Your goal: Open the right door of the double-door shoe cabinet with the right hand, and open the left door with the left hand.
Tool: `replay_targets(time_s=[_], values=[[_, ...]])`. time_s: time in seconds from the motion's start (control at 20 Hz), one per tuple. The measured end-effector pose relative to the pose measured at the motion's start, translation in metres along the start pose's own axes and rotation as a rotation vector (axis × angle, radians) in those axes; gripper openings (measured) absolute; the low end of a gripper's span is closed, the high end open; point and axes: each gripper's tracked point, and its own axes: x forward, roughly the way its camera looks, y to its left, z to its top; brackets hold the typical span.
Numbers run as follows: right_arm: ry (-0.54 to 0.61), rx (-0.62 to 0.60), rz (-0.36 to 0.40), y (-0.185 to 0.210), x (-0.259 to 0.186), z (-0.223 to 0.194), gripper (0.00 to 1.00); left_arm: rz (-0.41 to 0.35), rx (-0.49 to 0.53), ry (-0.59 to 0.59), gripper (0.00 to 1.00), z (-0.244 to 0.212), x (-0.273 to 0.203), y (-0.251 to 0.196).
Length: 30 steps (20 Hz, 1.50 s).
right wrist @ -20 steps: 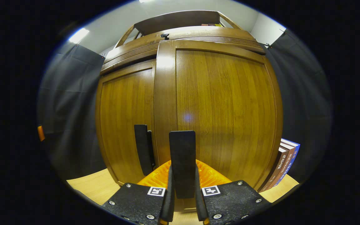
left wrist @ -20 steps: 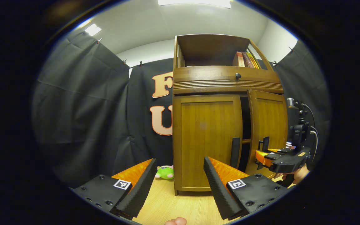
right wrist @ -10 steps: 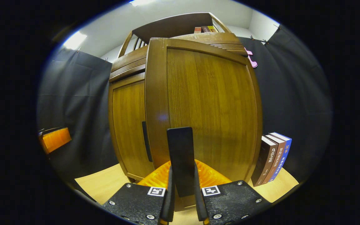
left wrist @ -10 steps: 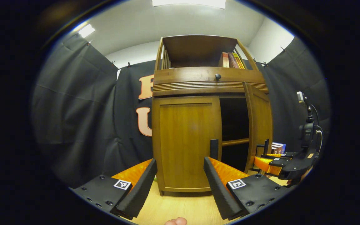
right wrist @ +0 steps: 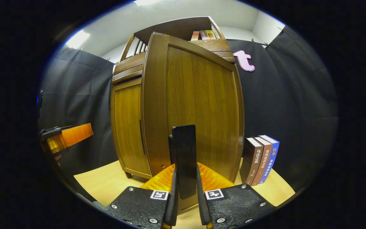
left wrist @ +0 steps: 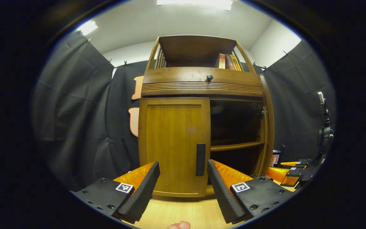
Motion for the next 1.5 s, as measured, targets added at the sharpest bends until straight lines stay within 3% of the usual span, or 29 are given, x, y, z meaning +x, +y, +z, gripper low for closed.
replay_targets(time_s=[0.1,0.15,0.2,0.25,0.4,0.45,0.55,0.6,0.75,0.95,1.0,1.05,1.5], values=[[0.019,-0.011,-0.021,-0.01,-0.007,-0.005,0.28,-0.013,-0.006,0.004,0.97,-0.002,0.003,-0.007],[0.051,-0.015,-0.032,-0.016,-0.01,-0.015,0.19,-0.024,-0.008,0.006,0.97,-0.004,0.005,-0.01],[0.103,-0.027,-0.039,-0.023,-0.016,-0.027,0.27,-0.035,-0.006,0.014,0.99,-0.005,0.005,-0.014],[0.056,0.008,-0.056,-0.025,-0.019,-0.018,0.27,-0.043,-0.006,0.013,0.99,-0.005,0.006,-0.017],[0.073,0.022,-0.091,-0.037,-0.026,-0.022,0.22,-0.061,-0.007,0.003,0.95,-0.003,0.008,-0.023],[0.06,0.009,-0.11,-0.044,-0.028,-0.018,0.13,-0.062,-0.006,0.003,0.95,-0.002,0.009,-0.024],[0.062,-0.013,-0.148,-0.057,-0.035,-0.017,0.29,-0.065,-0.009,-0.001,0.95,-0.003,0.009,-0.024],[0.069,-0.005,-0.171,-0.065,-0.039,-0.018,0.19,-0.065,-0.013,-0.001,0.95,-0.004,0.008,-0.025],[0.065,0.005,-0.267,-0.102,-0.05,-0.017,0.14,-0.072,-0.02,0.0,0.95,-0.005,0.008,-0.026],[0.049,0.052,-0.244,-0.124,-0.057,-0.015,0.09,-0.076,-0.028,-0.002,0.97,-0.004,0.008,-0.028],[0.046,0.054,-0.227,-0.128,-0.058,-0.014,0.0,-0.073,-0.029,0.0,0.95,-0.006,0.008,-0.028],[0.042,0.06,-0.208,-0.132,-0.058,-0.014,0.09,-0.073,-0.032,0.003,0.95,-0.007,0.008,-0.027],[0.032,0.073,-0.021,-0.182,-0.06,-0.016,0.09,-0.042,-0.04,0.012,0.94,-0.011,-0.001,-0.012]])
